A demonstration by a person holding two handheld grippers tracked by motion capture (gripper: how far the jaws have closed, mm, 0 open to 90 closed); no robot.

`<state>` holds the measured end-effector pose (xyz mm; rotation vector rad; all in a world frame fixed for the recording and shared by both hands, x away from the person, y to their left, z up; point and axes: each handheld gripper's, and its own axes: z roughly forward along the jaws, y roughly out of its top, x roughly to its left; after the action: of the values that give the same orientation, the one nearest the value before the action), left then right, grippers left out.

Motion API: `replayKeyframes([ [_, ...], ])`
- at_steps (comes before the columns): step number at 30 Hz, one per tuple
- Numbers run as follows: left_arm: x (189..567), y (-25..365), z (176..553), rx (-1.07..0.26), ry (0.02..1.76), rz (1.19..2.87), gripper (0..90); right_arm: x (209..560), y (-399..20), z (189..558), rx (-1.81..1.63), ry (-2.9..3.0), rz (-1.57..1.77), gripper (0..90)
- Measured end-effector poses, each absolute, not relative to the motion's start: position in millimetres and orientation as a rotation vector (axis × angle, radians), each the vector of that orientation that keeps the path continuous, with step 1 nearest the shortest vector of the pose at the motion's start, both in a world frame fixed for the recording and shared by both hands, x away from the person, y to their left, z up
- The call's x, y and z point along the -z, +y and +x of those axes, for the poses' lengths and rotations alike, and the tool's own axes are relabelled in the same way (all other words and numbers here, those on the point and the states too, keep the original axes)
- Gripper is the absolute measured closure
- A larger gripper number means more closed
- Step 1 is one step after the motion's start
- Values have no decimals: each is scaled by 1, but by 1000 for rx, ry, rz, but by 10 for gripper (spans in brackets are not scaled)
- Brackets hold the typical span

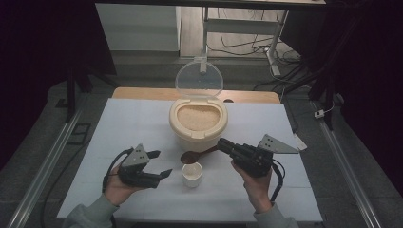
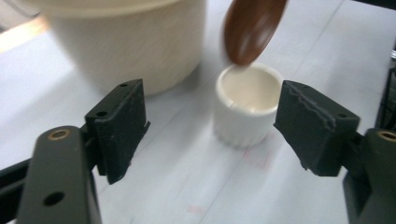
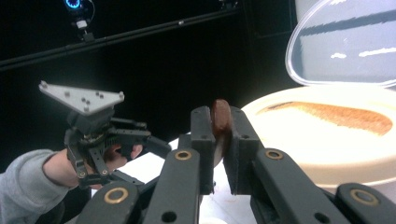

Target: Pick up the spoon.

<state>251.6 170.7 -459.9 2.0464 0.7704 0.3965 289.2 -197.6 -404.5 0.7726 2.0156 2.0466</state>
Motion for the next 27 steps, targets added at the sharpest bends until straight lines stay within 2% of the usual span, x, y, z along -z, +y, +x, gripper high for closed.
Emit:
replayKeyframes([
  [12, 485, 214, 239, -388, 888, 2025, 196, 395, -214, 290, -2055, 1947, 774, 835],
  [27, 501, 232, 234, -384, 953, 2019, 172, 388, -229, 291, -2051, 1875, 788, 835],
])
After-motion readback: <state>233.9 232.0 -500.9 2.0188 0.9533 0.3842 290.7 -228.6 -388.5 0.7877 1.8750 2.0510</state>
